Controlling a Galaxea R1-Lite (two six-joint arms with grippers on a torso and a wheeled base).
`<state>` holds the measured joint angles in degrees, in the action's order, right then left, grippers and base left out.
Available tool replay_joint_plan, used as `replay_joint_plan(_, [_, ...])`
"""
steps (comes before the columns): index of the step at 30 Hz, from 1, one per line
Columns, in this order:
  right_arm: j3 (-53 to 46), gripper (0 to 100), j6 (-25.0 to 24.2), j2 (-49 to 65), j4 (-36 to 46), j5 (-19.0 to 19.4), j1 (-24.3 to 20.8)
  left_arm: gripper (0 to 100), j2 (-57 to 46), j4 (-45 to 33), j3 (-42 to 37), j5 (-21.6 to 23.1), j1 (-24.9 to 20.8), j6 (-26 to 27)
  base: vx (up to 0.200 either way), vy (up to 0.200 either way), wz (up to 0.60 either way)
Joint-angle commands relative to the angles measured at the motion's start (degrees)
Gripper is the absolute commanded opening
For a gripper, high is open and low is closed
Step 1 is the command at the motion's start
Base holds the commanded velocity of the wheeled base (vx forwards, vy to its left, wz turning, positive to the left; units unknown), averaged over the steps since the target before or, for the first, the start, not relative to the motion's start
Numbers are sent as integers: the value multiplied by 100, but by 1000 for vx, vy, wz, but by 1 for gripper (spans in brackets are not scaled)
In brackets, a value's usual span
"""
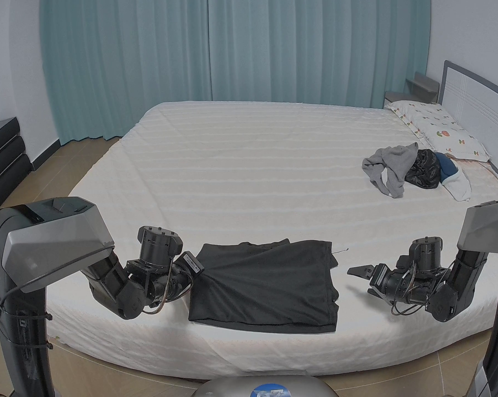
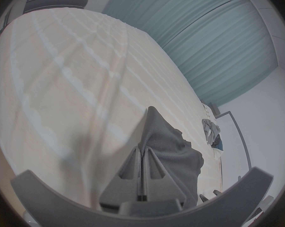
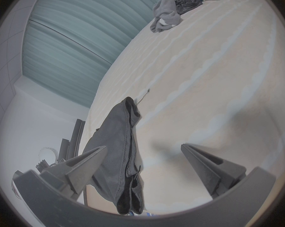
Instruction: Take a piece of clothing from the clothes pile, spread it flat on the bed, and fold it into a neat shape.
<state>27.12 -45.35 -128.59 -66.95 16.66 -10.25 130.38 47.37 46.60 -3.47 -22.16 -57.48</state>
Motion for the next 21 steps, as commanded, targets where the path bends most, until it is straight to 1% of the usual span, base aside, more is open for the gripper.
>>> replay_joint_plan(1, [21, 100, 0, 0, -2, 3, -3, 0, 5, 0, 7, -4, 10, 0, 0, 200, 0])
replay_joint_plan(10, [30, 100, 0, 0, -11, 3, -3, 0, 14, -18, 7, -4, 19, 0, 0, 200, 0])
replay_joint_plan(18, [30, 100, 0, -9, -11, 3, -3, 0, 14, -26, -2, -4, 1, 9, 0, 0, 0])
replay_joint_plan(21, [30, 100, 0, -9, -11, 3, -12, 0, 5, -141, -2, -4, -16, 17, 0, 0, 0])
